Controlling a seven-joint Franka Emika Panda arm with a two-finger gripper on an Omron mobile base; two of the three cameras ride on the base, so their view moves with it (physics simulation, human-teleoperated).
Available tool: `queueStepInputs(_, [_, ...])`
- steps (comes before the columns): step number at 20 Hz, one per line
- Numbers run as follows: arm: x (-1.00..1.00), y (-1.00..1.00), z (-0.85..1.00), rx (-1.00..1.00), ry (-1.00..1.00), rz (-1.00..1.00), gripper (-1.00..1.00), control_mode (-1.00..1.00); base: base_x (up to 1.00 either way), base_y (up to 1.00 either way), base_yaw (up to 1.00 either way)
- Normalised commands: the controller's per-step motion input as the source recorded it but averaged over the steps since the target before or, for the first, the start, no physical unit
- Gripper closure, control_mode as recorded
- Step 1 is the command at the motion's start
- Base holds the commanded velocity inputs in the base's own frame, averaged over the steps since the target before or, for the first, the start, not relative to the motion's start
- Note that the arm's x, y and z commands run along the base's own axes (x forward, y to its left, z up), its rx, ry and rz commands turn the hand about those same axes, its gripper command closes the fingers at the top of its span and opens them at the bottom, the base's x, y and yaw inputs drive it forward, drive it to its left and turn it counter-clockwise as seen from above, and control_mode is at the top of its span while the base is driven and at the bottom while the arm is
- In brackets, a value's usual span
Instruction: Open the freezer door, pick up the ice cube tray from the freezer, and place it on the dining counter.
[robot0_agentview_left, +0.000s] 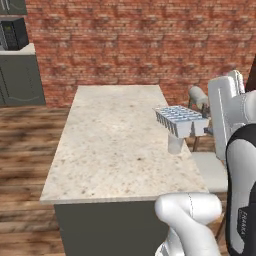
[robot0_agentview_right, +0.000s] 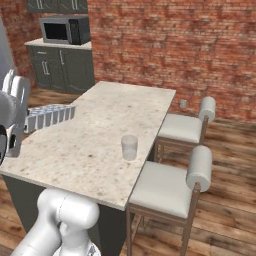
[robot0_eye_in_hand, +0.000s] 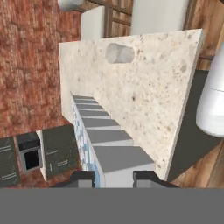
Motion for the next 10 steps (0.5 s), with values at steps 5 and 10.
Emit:
queueStepInputs(5, [0.01,0.75,-0.33,-0.04,0.06,-0.27,1.00,-1.00,0.00,0.00,0.00])
queueStepInputs(10, [0.04,0.52,-0.29,0.00,0.01,-0.20,1.00,-1.00,0.00,0.00,0.00])
